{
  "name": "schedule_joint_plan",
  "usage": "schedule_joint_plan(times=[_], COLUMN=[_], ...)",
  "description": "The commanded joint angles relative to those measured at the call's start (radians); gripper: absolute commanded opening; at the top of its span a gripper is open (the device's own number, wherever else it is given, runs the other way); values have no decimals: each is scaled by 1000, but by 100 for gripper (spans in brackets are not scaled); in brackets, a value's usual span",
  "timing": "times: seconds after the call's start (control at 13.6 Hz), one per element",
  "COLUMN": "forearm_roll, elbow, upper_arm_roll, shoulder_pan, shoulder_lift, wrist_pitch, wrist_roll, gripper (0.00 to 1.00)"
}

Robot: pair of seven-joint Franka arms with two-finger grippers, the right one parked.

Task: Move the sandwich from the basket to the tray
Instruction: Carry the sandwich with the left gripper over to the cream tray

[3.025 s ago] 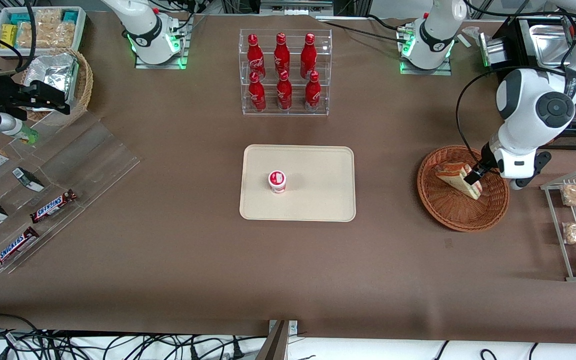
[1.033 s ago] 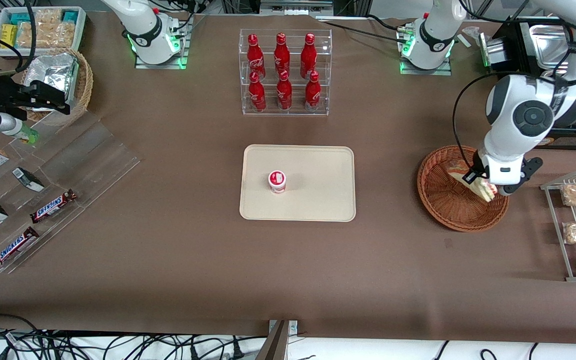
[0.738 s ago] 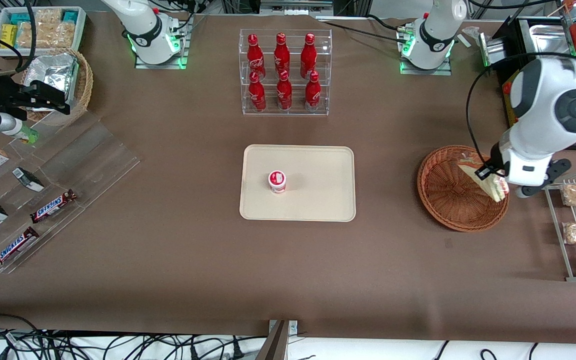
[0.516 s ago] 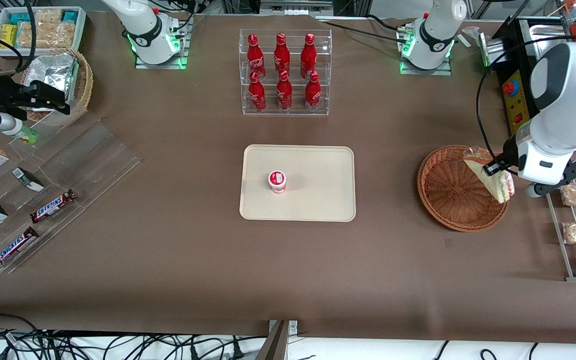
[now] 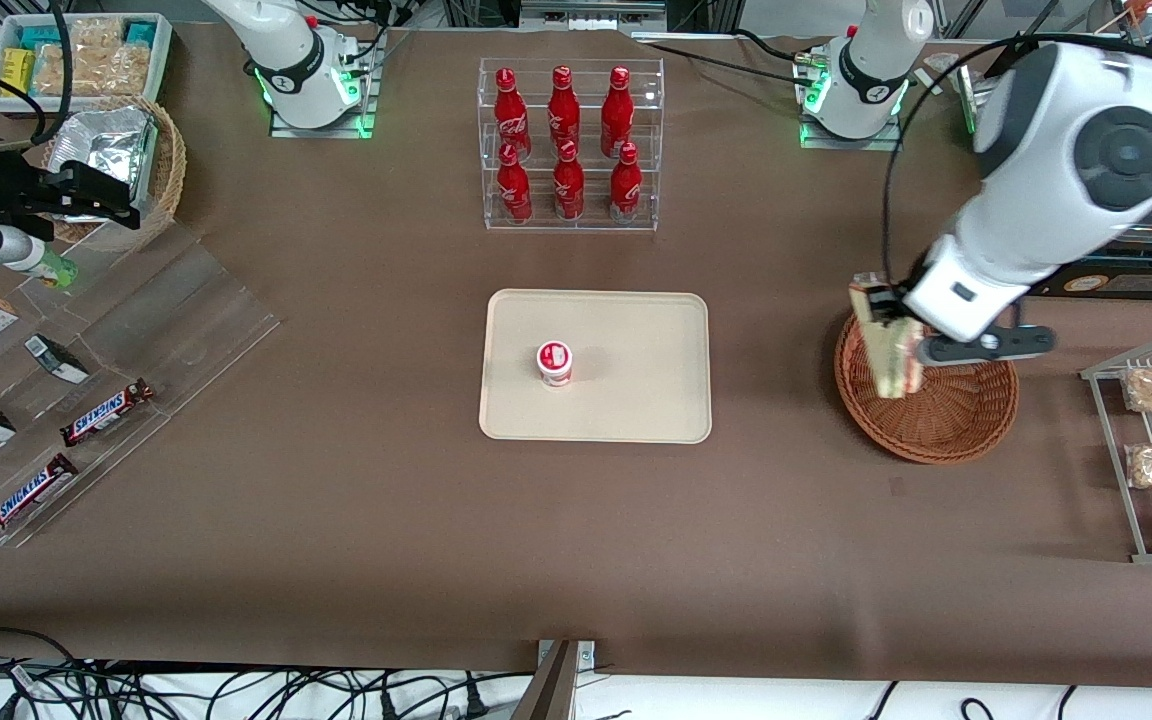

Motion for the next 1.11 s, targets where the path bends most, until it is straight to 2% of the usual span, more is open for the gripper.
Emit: schedule_joint_plan(times=[0.0, 0.3, 0.74, 1.03], forearm_roll=[-5, 5, 119, 239], elbow=[85, 92, 79, 74], upper_arm_roll=[-28, -25, -25, -25], shoulder_pan=[-50, -165, -281, -334], shoulder_lift=[84, 169, 326, 416], wrist_pitch=[-2, 109, 258, 335], wrist_roll=[26, -106, -285, -397], gripper=[0, 0, 0, 0])
